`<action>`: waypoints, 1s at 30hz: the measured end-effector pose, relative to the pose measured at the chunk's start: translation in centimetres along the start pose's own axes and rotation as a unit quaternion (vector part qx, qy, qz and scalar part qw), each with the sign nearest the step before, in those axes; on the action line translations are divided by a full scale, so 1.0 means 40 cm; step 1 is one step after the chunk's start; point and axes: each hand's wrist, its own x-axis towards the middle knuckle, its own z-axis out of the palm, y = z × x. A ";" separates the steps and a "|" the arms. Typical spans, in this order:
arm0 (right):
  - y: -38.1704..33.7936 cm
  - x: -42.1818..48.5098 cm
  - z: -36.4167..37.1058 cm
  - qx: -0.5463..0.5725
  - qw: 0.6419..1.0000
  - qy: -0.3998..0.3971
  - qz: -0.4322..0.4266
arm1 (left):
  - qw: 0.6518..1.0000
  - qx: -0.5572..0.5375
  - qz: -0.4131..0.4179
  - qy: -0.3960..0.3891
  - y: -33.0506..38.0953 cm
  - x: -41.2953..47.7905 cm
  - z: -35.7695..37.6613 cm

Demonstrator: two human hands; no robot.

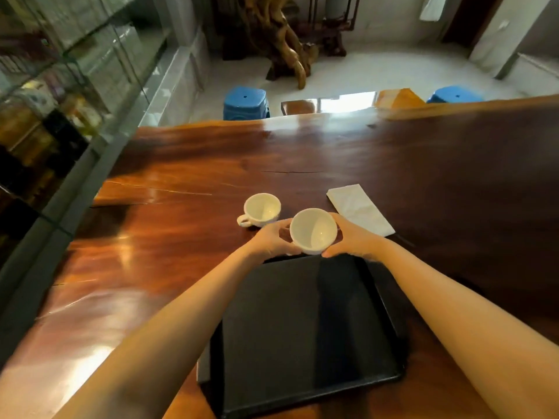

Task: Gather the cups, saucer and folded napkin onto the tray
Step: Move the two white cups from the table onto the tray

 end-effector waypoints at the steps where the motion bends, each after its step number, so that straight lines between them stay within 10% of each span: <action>1: 0.032 -0.005 -0.012 0.001 1.000 -0.004 0.005 | 1.000 -0.009 -0.010 -0.003 -0.001 0.010 0.032; 30: 0.321 0.039 -0.033 -0.026 0.991 -0.030 0.124 | 0.987 0.016 -0.159 0.005 -0.151 0.137 0.275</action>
